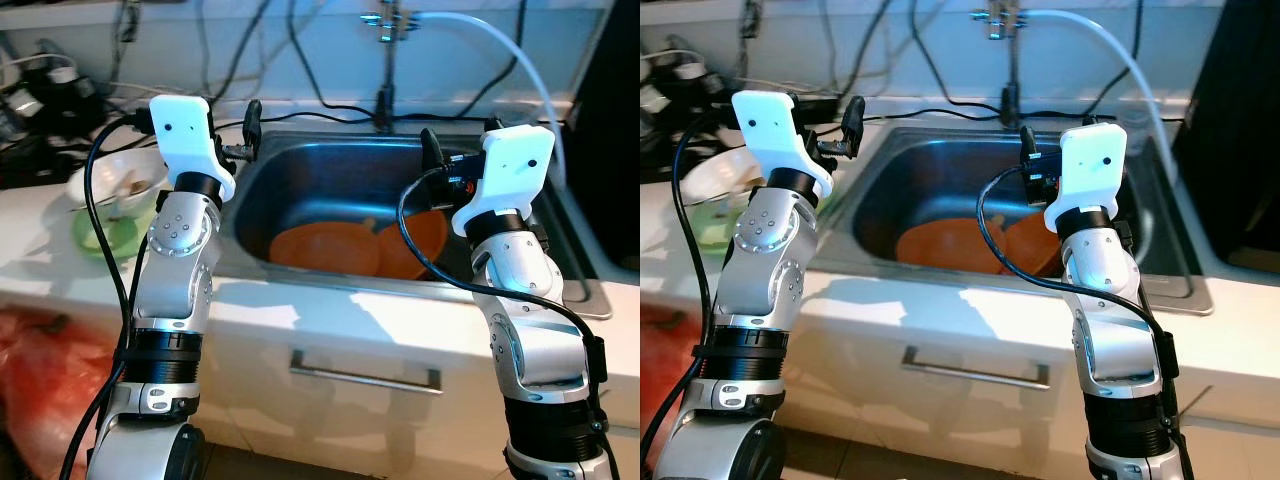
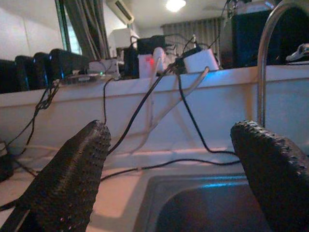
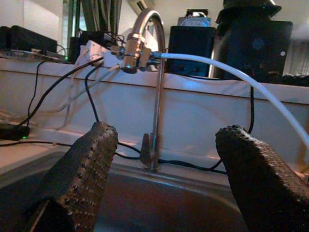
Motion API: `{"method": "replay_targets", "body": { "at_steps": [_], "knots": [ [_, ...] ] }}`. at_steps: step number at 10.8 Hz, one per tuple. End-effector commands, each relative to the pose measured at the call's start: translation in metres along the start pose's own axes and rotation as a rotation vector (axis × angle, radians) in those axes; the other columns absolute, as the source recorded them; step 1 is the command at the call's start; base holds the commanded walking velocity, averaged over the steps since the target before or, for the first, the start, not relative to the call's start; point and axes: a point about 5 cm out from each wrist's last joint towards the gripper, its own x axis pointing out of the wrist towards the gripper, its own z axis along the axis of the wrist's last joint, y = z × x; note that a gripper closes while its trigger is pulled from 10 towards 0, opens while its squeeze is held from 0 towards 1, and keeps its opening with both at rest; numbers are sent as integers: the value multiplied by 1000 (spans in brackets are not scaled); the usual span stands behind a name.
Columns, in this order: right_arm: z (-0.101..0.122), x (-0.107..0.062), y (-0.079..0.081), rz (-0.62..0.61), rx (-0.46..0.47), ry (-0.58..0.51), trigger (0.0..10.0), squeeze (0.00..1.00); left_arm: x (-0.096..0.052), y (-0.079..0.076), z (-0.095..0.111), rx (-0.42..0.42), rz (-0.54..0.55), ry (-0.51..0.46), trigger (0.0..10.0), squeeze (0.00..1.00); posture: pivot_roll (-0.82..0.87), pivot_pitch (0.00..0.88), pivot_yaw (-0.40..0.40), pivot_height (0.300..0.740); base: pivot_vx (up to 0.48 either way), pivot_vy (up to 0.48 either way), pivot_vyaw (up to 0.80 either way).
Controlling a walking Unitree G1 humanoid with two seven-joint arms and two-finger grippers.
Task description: Kitchen organization
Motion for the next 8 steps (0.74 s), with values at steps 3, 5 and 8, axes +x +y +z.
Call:
{"method": "replay_targets", "body": {
  "at_steps": [3,5,8],
  "knots": [
    [2,0,1,-2,-1,-2,10000,0,2,6,-4,3,14,39,10000,0,-106,0,98,740,0,385,0],
    [2,0,0,-5,-3,0,10000,0,2,6,-6,2,10,47,10000,0,-106,0,98,740,0,384,0],
    [1,-1,-1,-11,-5,1,10000,0,1,0,-9,38,-21,71,10000,0,-107,0,101,740,0,0,0]
  ]
}}
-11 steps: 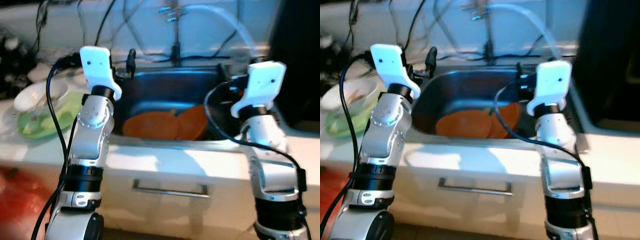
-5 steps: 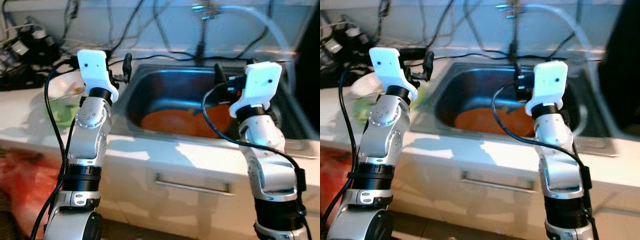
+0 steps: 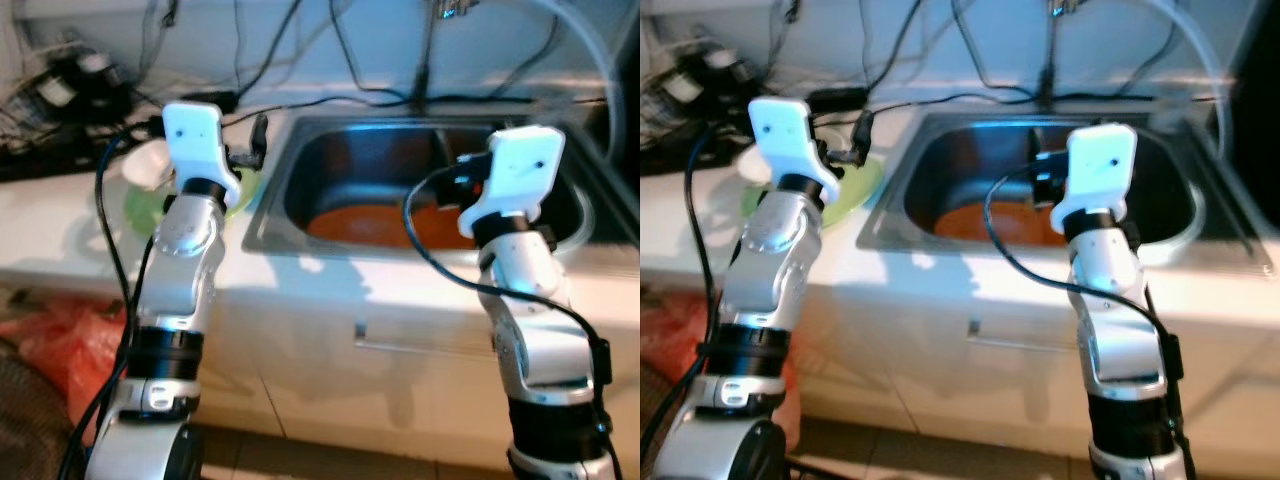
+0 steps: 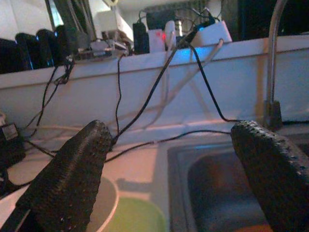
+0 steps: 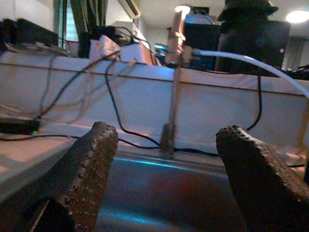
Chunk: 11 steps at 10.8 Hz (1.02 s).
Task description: Kitchen organization
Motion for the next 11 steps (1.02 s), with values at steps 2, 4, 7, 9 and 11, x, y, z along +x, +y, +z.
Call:
{"method": "replay_targets", "body": {
  "at_steps": [2,4,7,9,11],
  "knots": [
    [3,1,1,4,-8,-5,10000,0,0,1,-1,9,-7,12,10000,0,-109,0,106,740,0,0,0],
    [3,1,1,4,-10,-5,10000,0,0,2,-2,9,0,20,10000,0,-108,0,103,740,139,0,0],
    [4,2,3,8,-12,-8,10000,0,-1,-2,-3,5,-20,15,10000,0,-108,0,102,740,0,0,0],
    [4,3,4,13,-13,-9,10000,0,-1,-4,-8,-14,-31,37,10000,0,-111,0,101,740,126,0,0],
    [6,4,7,26,-25,-18,10000,0,-1,-5,-12,-1,-42,50,10000,0,-118,0,103,740,480,0,0]
  ]
}}
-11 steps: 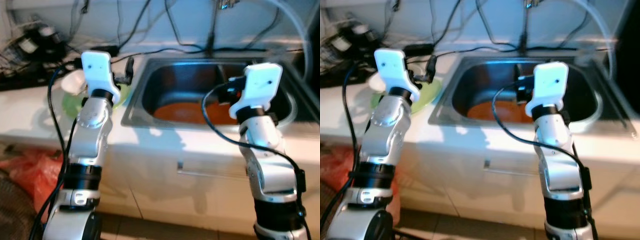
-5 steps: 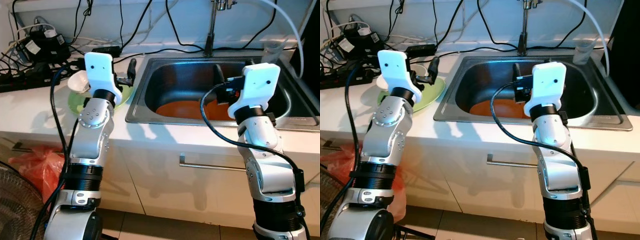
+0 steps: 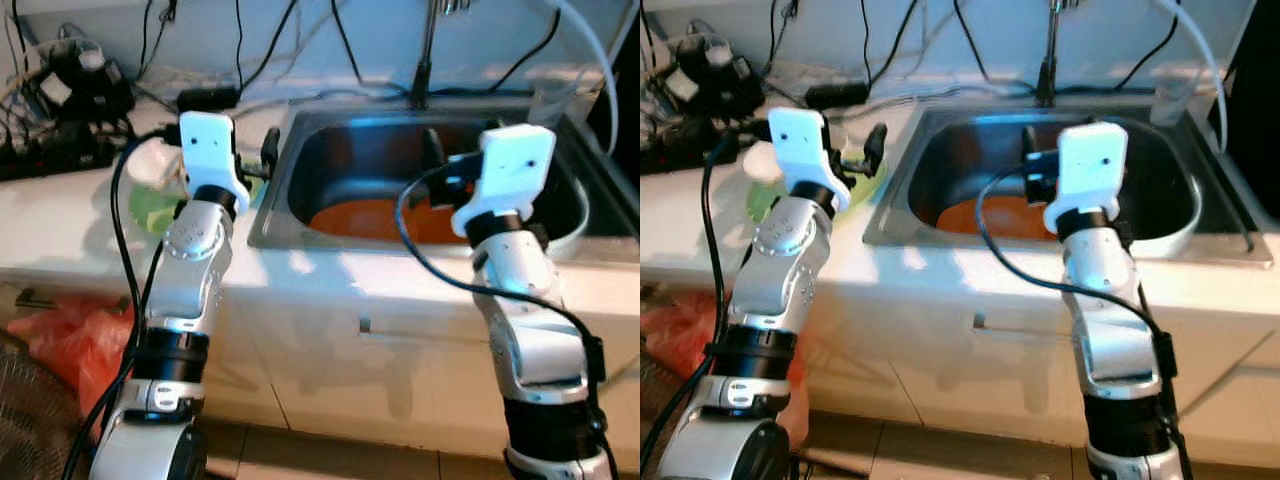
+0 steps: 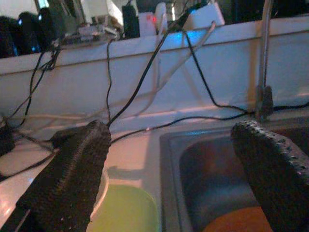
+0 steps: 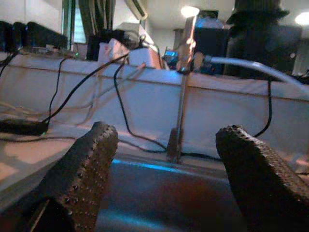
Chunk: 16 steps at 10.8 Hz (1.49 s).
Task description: Kitchen organization
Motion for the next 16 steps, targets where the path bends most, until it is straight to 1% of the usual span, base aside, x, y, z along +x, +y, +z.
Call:
{"method": "replay_targets", "body": {
  "at_steps": [1,2,3,5,6,7,11,12,13,14,15,16],
  "knots": [
    [4,3,4,12,-6,-12,10000,0,0,0,-2,13,-17,6,10000,0,-118,0,103,740,480,0,0],
    [8,6,12,39,-10,-33,10000,0,0,-4,-3,11,-31,13,10000,0,-121,0,105,740,472,0,0],
    [9,7,15,45,-9,-37,10000,0,0,-4,-4,5,-32,16,10000,0,-119,0,105,740,469,0,0],
    [11,8,19,57,-7,-45,10000,0,-1,-5,-2,22,-41,-1,10000,0,-115,0,103,740,441,0,0],
    [11,9,20,60,-8,-47,10000,0,-1,-5,-2,-5,-39,2,10000,0,-114,0,103,740,0,0,0],
    [11,9,21,61,-9,-48,10000,0,-1,-6,-3,0,-50,2,10000,0,-115,0,102,740,0,0,0],
    [11,9,23,70,-18,-51,10000,0,-3,-11,-5,-29,-71,5,10000,0,-113,0,98,740,0,0,0],
    [11,9,23,71,-18,-50,10000,0,-3,-11,-5,-32,-67,6,10000,0,-113,0,98,740,0,0,0],
    [11,9,23,71,-16,-48,10000,0,-4,-10,-9,-31,-44,20,10000,0,-113,0,95,740,0,0,0],
    [11,8,22,67,-16,-45,10000,0,-4,-10,-11,-26,-41,23,10000,0,-113,0,93,740,0,0,0],
    [9,8,19,57,-15,-37,10000,0,-4,-11,-7,0,-48,0,10000,0,-111,0,89,740,0,0,0],
    [8,7,15,47,-8,-26,10000,0,-4,-11,-2,38,-32,-29,10000,0,-100,0,81,740,0,0,0]
  ]
}}
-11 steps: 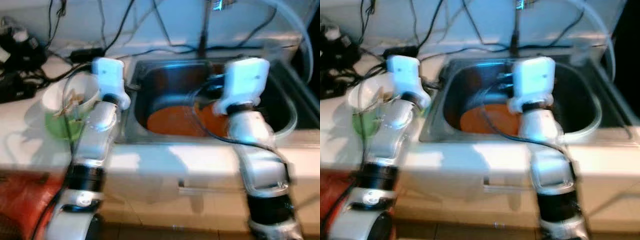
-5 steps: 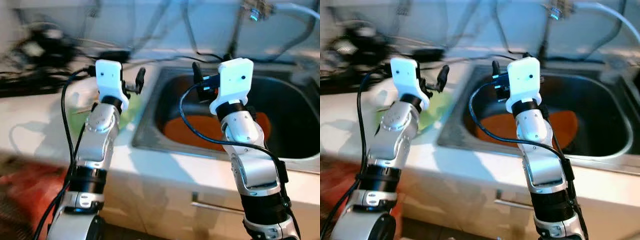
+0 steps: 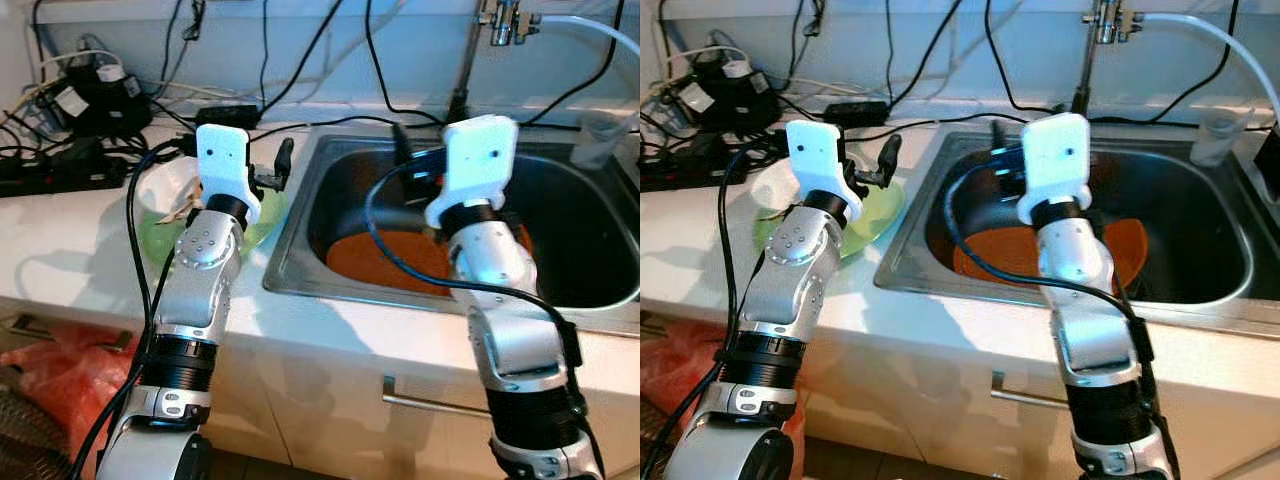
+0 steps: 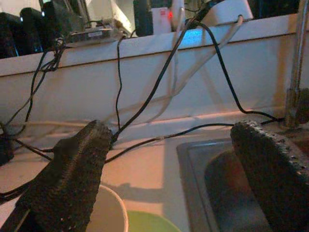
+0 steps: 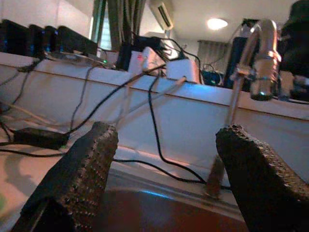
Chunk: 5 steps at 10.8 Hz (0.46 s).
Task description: Kitchen organization
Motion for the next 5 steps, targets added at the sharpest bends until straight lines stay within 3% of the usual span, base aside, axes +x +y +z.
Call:
{"method": "replay_targets", "body": {
  "at_steps": [1,3,5],
  "knots": [
    [-2,-2,-4,-6,28,21,10000,0,-5,10,10,52,58,-57,10000,0,-87,0,74,740,0,0,0],
    [-9,-2,-4,10,33,60,10000,0,-18,18,12,89,93,-92,10000,0,-66,0,57,740,0,0,0],
    [-12,0,1,39,40,91,10000,0,-28,13,-1,93,66,-63,10000,0,-63,0,48,740,0,0,0]
  ]
}}
